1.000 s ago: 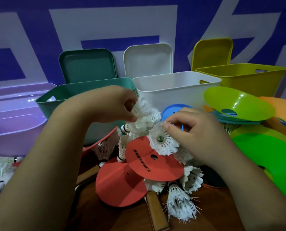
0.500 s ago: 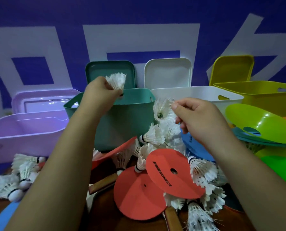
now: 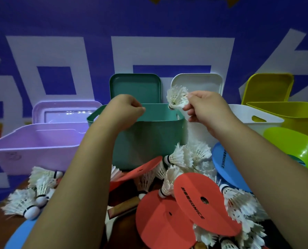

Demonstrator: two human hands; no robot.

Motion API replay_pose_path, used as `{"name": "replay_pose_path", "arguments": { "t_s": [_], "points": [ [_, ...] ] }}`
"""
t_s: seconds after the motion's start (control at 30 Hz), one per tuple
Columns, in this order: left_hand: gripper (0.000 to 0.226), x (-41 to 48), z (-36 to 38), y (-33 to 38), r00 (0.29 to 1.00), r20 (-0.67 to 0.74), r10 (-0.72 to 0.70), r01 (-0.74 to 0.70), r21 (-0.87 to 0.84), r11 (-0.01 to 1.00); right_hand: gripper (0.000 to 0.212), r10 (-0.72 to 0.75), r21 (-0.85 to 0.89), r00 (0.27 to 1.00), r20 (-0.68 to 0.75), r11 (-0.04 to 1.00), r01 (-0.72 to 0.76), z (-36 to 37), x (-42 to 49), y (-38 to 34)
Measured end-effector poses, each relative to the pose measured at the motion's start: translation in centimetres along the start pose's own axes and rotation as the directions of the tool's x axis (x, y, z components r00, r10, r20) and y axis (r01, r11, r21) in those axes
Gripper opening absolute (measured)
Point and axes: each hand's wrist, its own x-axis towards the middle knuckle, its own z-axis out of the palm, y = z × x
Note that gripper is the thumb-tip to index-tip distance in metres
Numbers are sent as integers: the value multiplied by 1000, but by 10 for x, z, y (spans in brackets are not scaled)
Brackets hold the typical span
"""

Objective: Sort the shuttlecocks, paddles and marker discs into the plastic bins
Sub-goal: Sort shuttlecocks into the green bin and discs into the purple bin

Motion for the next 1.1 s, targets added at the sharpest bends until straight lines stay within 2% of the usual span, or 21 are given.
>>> {"name": "replay_pose_path", "arguments": {
  "t_s": [0.13,0.3,0.43,0.57,0.73,0.87,1.0,1.1],
  "points": [
    [18,-1,-1,0,1000,7,12,-12,-5,1000,15,134,-45,984,115,990,-130,7,3,9],
    [16,-5,-3,9,998,7,70,-69,-19,997,22,43,-184,994,100,983,-24,-9,-24,17],
    [9,-15,-2,26,975,112,193,-171,-179,969,26,-18,-210,998,60,977,30,-36,-58,22],
    [9,-33,9,53,897,280,341,-275,-251,928,24,-33,-209,999,-28,978,27,-67,-92,30],
    [8,-57,44,85,751,462,471,-407,-237,882,24,-31,-214,990,-137,977,1,-104,-128,46],
    [14,-77,84,102,688,502,524,-518,-166,839,21,-88,-269,968,-237,963,22,-132,-145,60],
    [22,-94,117,112,615,554,561,-588,-152,794,15,-204,-422,916,-346,906,42,-162,-155,70],
    [22,-96,123,112,606,566,559,-590,-152,793,20,-272,-538,887,-374,842,31,-183,-160,80]
  ]
}}
